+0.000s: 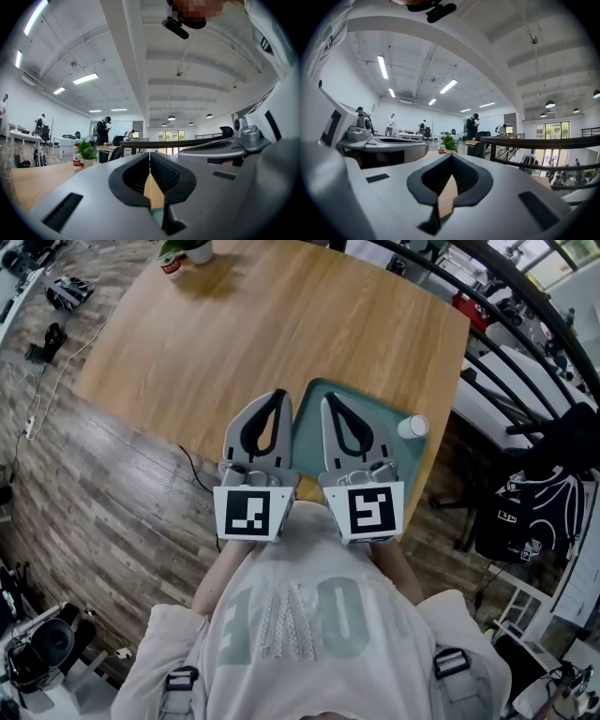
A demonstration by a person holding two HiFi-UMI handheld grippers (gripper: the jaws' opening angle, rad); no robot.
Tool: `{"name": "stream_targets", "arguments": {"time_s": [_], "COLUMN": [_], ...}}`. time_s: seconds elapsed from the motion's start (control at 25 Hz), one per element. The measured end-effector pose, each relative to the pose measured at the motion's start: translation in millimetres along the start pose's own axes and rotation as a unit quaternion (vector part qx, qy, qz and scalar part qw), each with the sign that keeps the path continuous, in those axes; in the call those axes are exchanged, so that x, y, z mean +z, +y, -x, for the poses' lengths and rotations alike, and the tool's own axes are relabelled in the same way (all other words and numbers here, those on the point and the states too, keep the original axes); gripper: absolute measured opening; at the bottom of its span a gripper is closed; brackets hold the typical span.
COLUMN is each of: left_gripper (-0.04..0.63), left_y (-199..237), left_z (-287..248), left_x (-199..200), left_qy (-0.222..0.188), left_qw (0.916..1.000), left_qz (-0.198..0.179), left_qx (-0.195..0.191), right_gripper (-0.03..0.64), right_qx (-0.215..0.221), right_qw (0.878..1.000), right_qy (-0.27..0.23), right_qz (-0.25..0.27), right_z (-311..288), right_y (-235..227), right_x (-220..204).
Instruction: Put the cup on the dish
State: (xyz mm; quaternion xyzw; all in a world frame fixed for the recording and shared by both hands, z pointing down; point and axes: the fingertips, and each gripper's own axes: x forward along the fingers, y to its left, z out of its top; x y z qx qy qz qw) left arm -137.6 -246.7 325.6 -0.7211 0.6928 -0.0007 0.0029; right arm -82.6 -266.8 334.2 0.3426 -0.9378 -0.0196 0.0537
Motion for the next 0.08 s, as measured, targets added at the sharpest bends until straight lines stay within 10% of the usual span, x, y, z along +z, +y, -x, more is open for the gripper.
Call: {"name": "stream_targets", "arguments": {"time_s": [0.08], "left_gripper": [0.011], "left_y": [-1.9], "left_z": [-1.1], "left_x": [0.6], "left_qy": [-0.002], "left_qw": [1.0000], "left_qz": [0.000], "left_qx": [0.000], "right_gripper": [0.018], "right_qx": [-0.002], "right_qw": [1.000], "right_qy": [0.003], "right_qz": [0.000], "right_z": [0.7], "right_y": [-3.8], "right_x": [-1.1]}}
